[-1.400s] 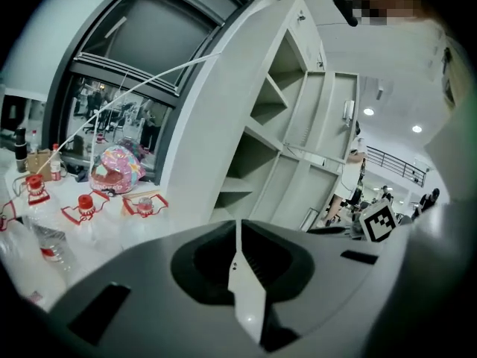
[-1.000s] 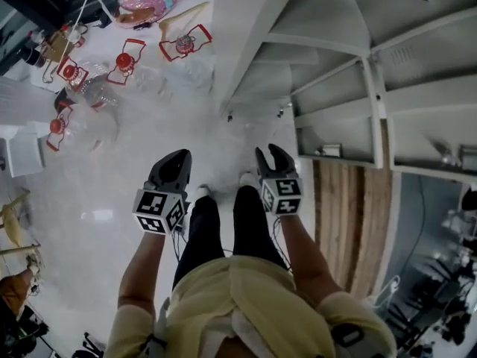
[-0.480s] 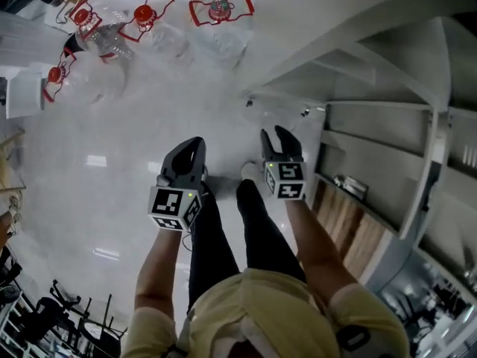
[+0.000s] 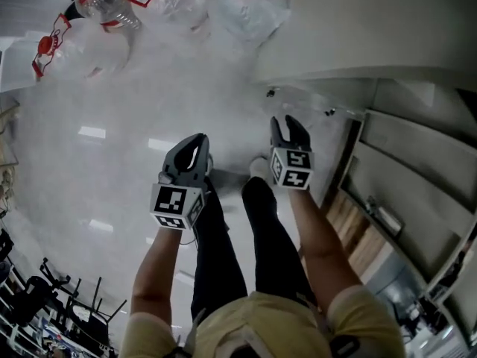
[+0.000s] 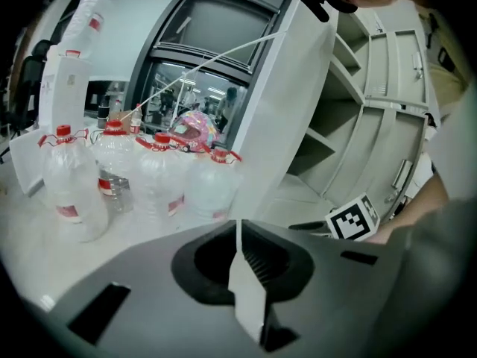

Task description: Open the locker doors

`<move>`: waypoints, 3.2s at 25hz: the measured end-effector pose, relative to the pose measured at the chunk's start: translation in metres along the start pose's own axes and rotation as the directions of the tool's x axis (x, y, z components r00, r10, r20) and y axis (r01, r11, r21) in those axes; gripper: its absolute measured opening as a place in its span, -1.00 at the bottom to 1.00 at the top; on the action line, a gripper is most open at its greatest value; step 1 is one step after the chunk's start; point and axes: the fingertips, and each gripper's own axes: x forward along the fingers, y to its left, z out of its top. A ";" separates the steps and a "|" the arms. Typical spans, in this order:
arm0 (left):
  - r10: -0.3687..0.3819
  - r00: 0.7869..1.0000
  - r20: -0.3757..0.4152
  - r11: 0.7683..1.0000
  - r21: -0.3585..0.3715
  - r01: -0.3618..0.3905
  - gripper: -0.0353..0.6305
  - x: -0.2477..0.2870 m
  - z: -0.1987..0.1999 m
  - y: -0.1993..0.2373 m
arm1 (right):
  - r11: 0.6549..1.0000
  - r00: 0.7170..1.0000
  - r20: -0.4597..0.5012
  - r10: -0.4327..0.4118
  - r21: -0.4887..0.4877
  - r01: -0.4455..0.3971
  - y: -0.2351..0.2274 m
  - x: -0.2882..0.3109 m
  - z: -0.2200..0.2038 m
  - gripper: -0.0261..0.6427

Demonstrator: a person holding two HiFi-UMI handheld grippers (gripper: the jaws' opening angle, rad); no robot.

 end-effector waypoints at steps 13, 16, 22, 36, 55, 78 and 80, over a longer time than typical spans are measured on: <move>-0.020 1.000 -0.016 0.999 0.038 0.021 -0.88 0.075 -0.048 0.045 | 0.994 0.996 -0.023 -0.086 0.066 0.087 -0.030 0.093 -0.039 -0.49; -0.034 0.999 -0.018 0.999 0.040 0.034 -0.88 0.088 -0.058 0.048 | 0.993 0.995 -0.022 -0.100 0.057 0.101 -0.037 0.110 -0.040 -0.49; -0.026 0.999 -0.028 0.999 0.033 0.027 -0.88 0.103 -0.071 0.060 | 0.989 0.992 -0.034 -0.122 0.079 0.125 -0.045 0.138 -0.048 -0.49; -0.036 0.999 -0.027 0.999 0.037 0.037 -0.88 0.112 -0.082 0.061 | 0.971 0.985 -0.027 -0.171 0.166 0.173 -0.049 0.165 -0.048 -0.49; -0.089 0.995 -0.039 0.991 0.093 0.092 -0.88 0.110 -0.072 0.046 | 0.954 0.983 -0.062 -0.172 0.240 0.182 -0.039 0.141 -0.075 -0.55; -0.197 0.974 -0.108 0.961 0.175 0.213 -0.88 0.100 -0.069 -0.020 | 0.958 0.962 -0.195 -0.189 0.180 0.225 -0.043 0.052 -0.162 -0.55; -0.206 0.972 -0.117 0.957 0.182 0.225 -0.88 0.097 -0.071 -0.026 | 0.955 0.959 -0.202 -0.197 0.181 0.234 -0.045 0.042 -0.167 -0.55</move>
